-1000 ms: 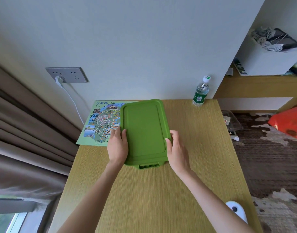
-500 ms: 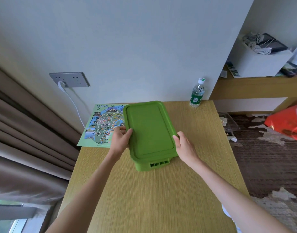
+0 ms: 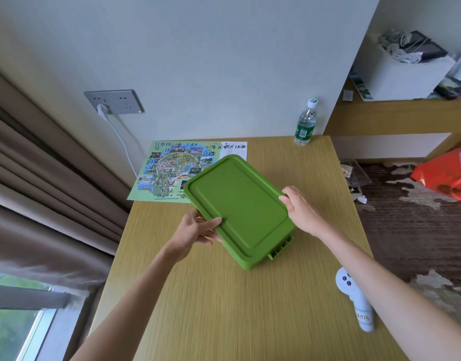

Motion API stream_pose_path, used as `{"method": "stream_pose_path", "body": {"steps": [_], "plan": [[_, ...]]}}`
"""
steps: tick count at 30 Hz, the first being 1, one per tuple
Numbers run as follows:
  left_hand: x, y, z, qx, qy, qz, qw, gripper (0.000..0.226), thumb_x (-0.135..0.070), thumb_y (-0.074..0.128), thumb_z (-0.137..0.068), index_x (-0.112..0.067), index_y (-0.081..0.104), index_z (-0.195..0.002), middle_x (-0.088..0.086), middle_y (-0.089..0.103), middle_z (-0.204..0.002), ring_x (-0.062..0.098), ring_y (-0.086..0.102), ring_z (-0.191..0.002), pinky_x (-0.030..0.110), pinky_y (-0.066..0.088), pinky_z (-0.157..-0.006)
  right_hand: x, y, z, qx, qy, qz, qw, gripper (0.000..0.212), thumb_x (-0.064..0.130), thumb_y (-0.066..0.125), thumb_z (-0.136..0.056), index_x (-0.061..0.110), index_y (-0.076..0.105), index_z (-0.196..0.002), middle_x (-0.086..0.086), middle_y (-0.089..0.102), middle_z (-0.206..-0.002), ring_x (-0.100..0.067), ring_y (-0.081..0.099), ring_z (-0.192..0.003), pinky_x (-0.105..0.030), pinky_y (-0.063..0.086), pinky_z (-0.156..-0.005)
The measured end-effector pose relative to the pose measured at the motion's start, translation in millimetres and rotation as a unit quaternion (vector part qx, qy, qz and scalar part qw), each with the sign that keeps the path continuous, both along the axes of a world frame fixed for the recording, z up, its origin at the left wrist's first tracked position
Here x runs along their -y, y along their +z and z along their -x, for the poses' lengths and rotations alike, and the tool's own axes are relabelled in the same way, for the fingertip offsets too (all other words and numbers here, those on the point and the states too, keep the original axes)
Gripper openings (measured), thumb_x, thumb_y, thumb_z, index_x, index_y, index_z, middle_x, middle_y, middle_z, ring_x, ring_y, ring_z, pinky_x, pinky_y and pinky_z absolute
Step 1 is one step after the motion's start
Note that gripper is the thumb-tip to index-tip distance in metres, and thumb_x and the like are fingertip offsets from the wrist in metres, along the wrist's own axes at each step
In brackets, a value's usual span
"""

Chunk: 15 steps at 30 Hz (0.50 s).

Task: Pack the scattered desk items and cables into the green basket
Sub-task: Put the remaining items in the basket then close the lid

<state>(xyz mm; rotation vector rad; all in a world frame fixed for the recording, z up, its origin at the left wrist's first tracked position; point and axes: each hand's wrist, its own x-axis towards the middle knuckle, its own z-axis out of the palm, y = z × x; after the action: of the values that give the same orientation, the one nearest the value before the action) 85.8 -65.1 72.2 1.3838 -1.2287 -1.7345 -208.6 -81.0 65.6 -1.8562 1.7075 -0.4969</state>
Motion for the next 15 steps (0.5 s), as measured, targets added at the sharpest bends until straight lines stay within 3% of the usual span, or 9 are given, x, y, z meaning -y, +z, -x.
{"method": "stream_pose_path", "body": {"steps": [6,10,15], "plan": [[-17,-9,-5,-0.001,0.001,-0.011,1.0,0.04,-0.029,0.077,-0.077,-0.014,0.056,-0.108,0.016,0.074,-0.097,0.029,0.073,-0.073,0.022,0.051,-0.046,-12,-6,-10,-0.01,-0.028,0.051,0.998,0.018,0.017,0.042,-0.102,0.004,0.054,-0.1,-0.003,0.048,-0.091,-0.016,0.046,-0.071,-0.024,0.036,-0.059],[-16,-11,-9,0.014,-0.006,-0.021,1.0,0.041,-0.027,0.076,-0.08,-0.012,0.054,-0.112,0.011,0.075,-0.097,0.026,0.073,-0.075,0.025,0.053,-0.05,-18,-6,-16,-0.019,-0.059,0.08,0.995,0.022,0.018,0.046,-0.101,0.001,0.06,-0.107,-0.009,0.056,-0.097,-0.026,0.056,-0.078,-0.041,0.05,-0.069],[-3,-6,-18,0.103,0.029,-0.006,0.994,0.043,-0.036,0.064,-0.09,-0.004,0.048,-0.114,0.017,0.071,-0.095,0.026,0.072,-0.073,0.033,0.058,-0.055,-28,-3,-29,-0.013,-0.14,0.092,0.986,0.025,0.018,0.049,-0.1,0.002,0.056,-0.117,-0.01,0.058,-0.111,-0.026,0.059,-0.094,-0.042,0.051,-0.081]]}}
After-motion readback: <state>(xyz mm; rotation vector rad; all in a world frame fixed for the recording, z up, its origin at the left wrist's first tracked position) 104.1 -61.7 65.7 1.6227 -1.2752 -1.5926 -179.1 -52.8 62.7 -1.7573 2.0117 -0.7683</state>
